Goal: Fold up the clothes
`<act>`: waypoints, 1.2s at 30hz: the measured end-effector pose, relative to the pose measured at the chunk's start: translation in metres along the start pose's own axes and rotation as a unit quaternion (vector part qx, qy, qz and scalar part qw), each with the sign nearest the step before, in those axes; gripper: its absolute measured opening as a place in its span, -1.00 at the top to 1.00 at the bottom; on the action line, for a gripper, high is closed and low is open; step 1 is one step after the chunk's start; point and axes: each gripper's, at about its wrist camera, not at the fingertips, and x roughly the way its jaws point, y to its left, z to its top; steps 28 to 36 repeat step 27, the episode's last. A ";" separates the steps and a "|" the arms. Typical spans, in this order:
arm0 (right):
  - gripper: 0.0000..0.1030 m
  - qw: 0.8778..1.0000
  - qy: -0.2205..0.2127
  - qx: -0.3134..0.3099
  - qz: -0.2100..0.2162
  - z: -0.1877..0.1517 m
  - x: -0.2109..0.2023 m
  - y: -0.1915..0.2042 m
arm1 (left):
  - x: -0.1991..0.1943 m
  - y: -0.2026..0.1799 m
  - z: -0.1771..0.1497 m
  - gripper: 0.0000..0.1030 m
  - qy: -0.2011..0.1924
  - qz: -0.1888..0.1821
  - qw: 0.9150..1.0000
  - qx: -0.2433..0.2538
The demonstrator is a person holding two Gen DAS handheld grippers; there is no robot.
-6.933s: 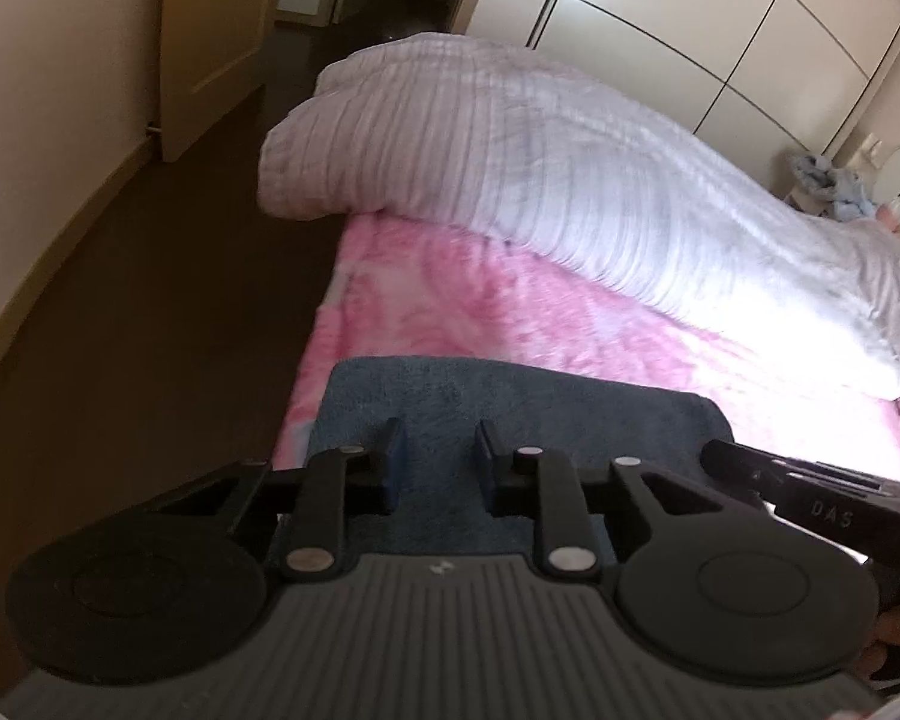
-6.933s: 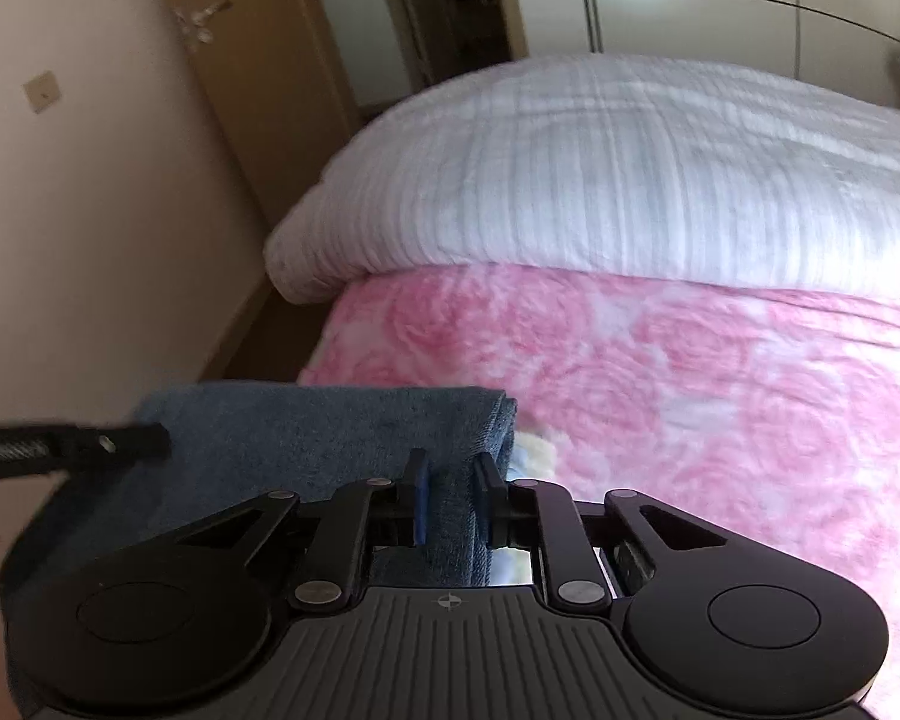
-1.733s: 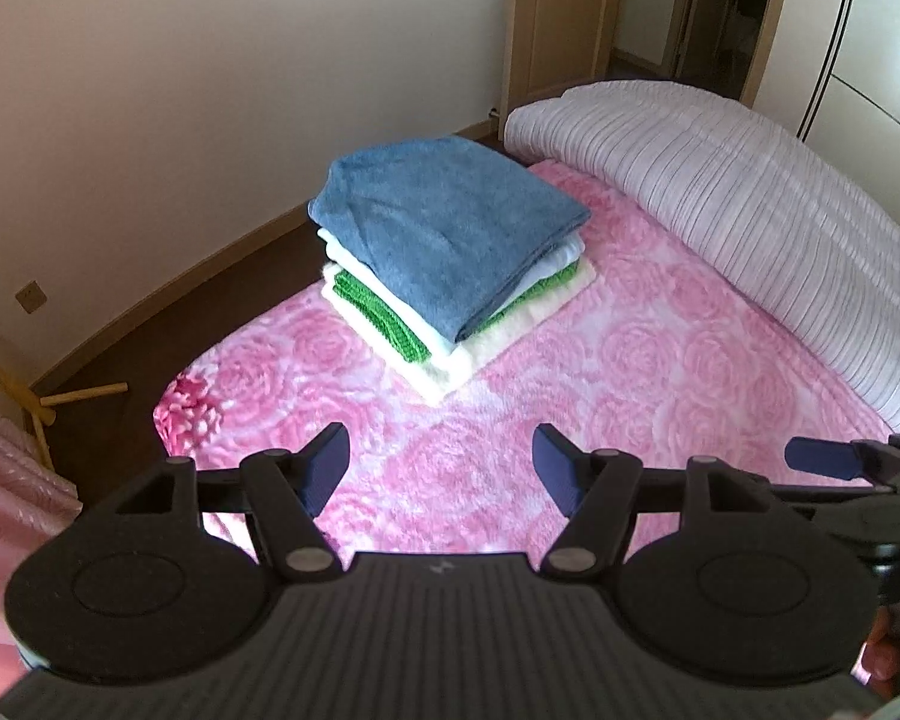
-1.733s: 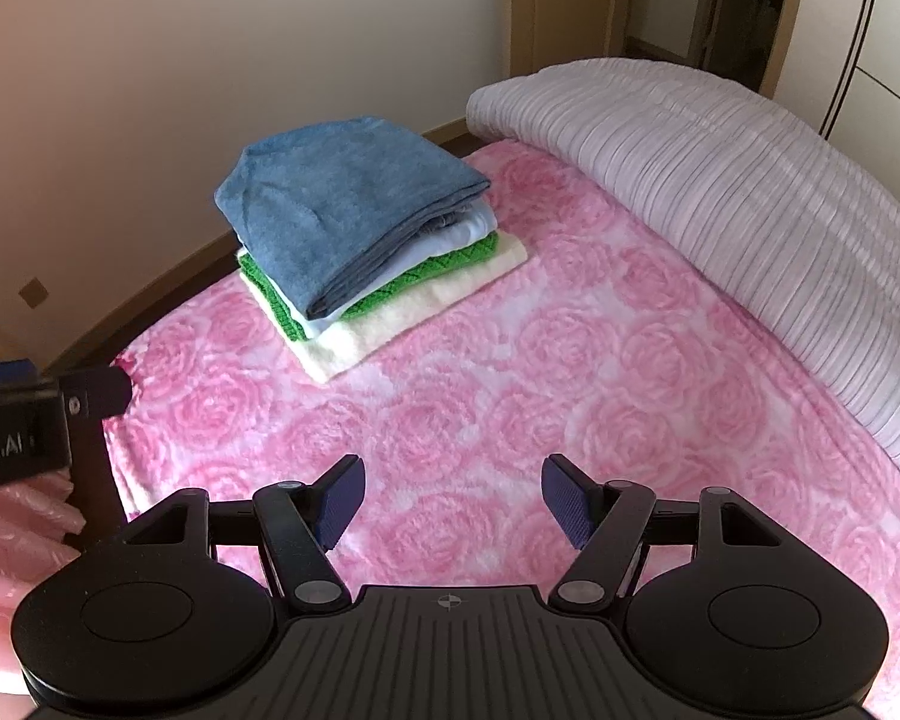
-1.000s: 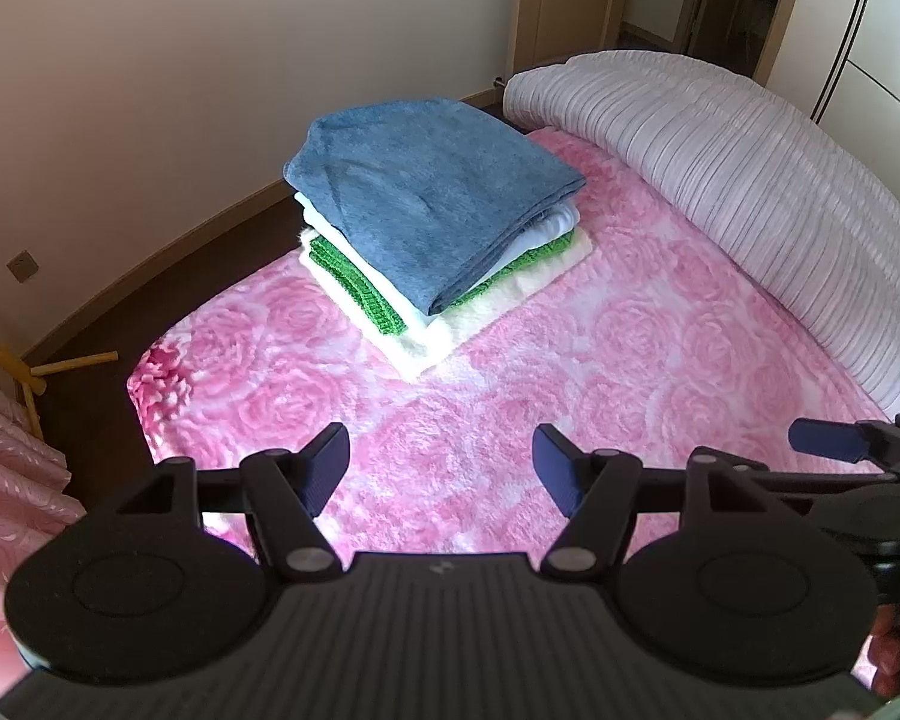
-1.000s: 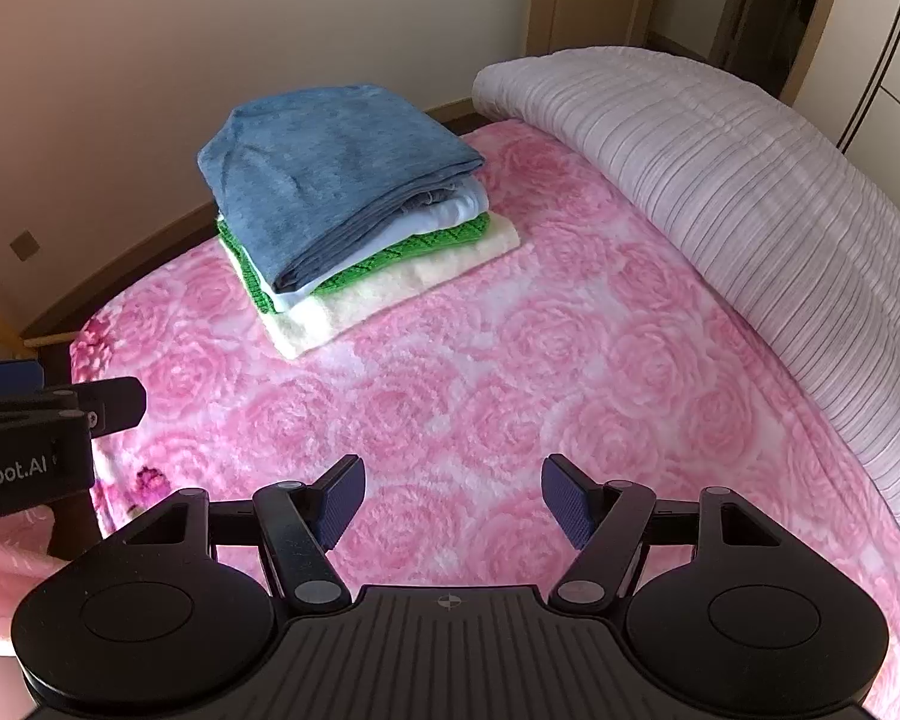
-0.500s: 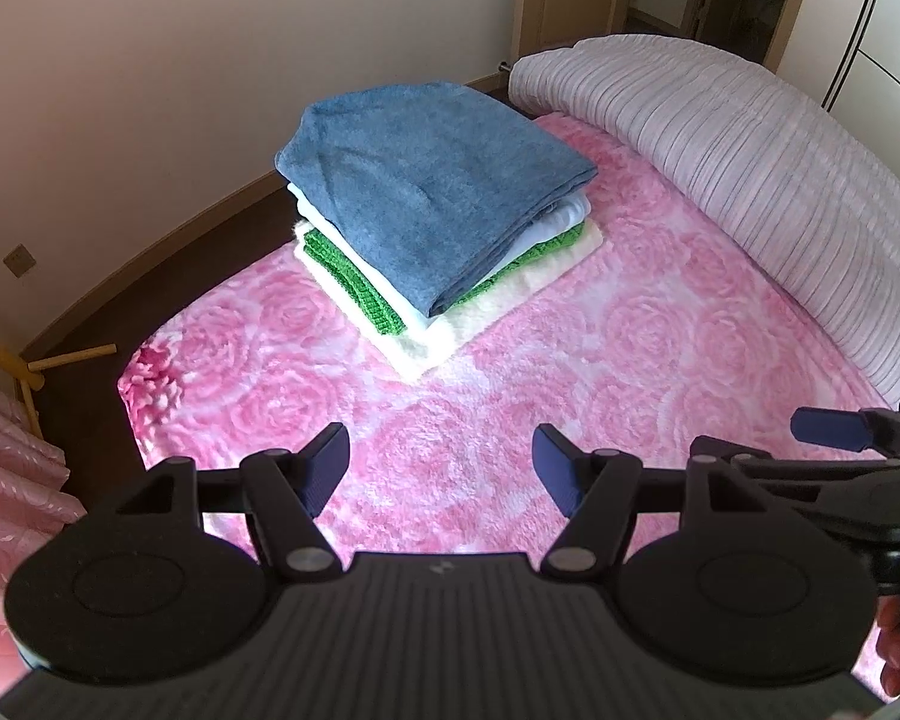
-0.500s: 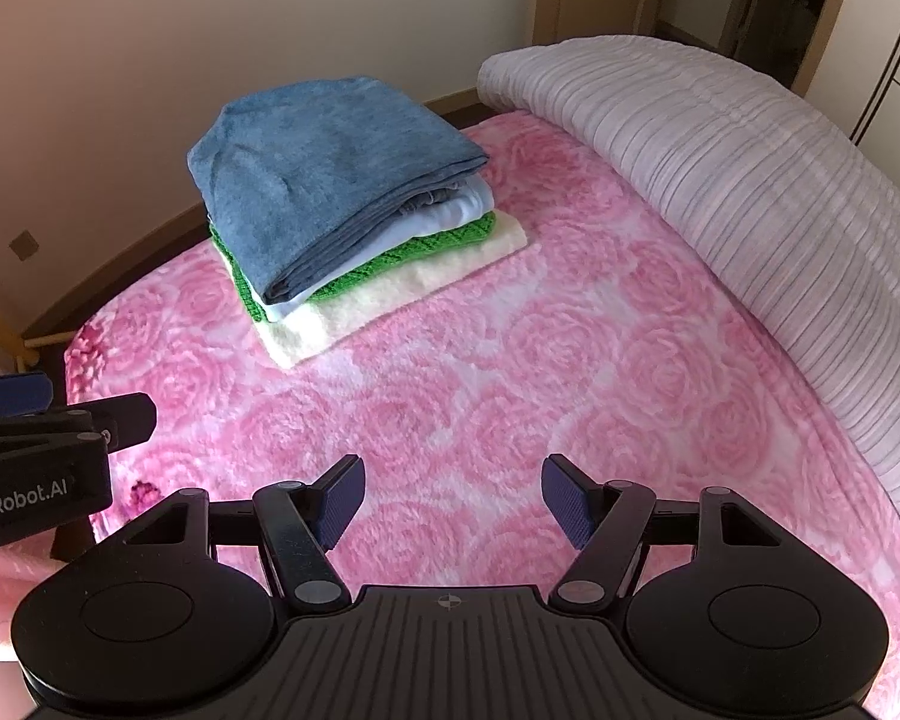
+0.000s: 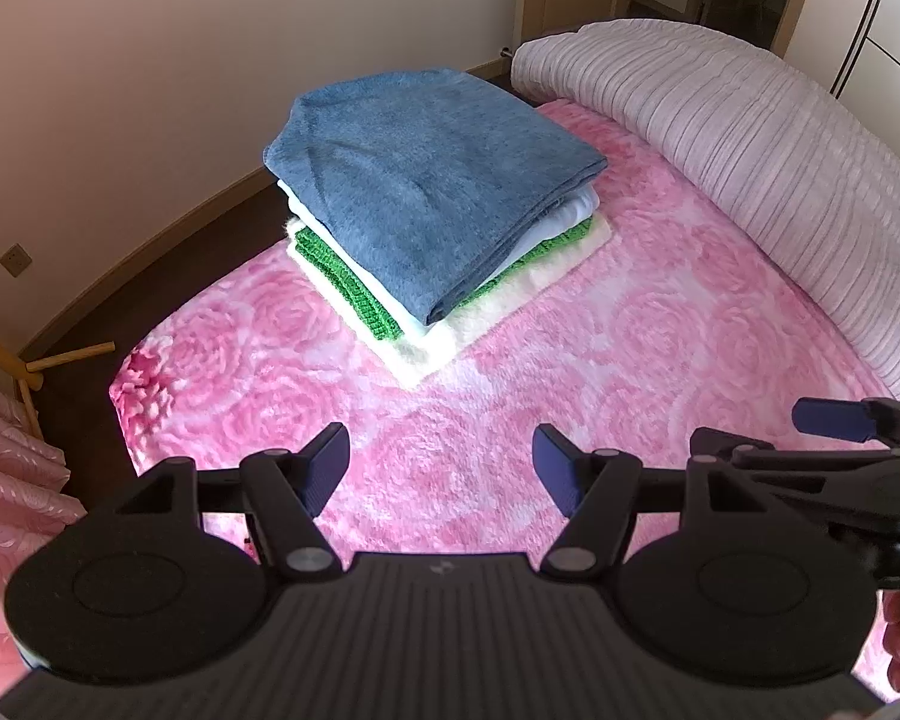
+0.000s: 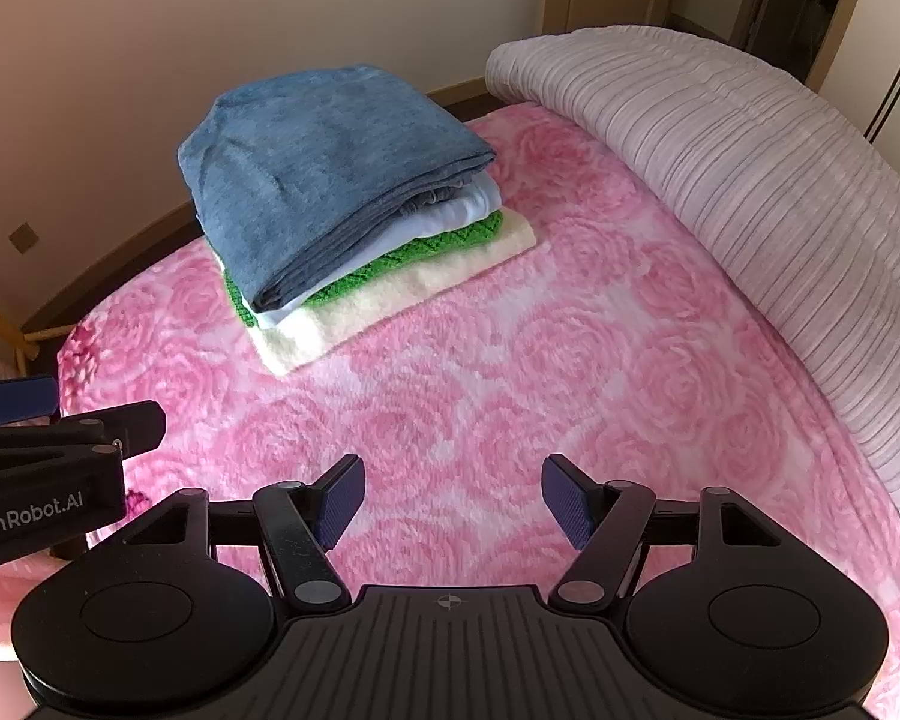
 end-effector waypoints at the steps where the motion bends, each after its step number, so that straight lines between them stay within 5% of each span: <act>1: -0.34 1.000 0.000 0.001 0.001 0.001 0.001 0.000 | 0.002 0.000 0.001 -0.25 0.001 0.001 1.000 0.001; 36: -0.34 1.000 -0.003 0.006 -0.010 0.021 0.008 0.017 | 0.006 0.017 0.014 -0.25 -0.015 0.002 1.000 0.013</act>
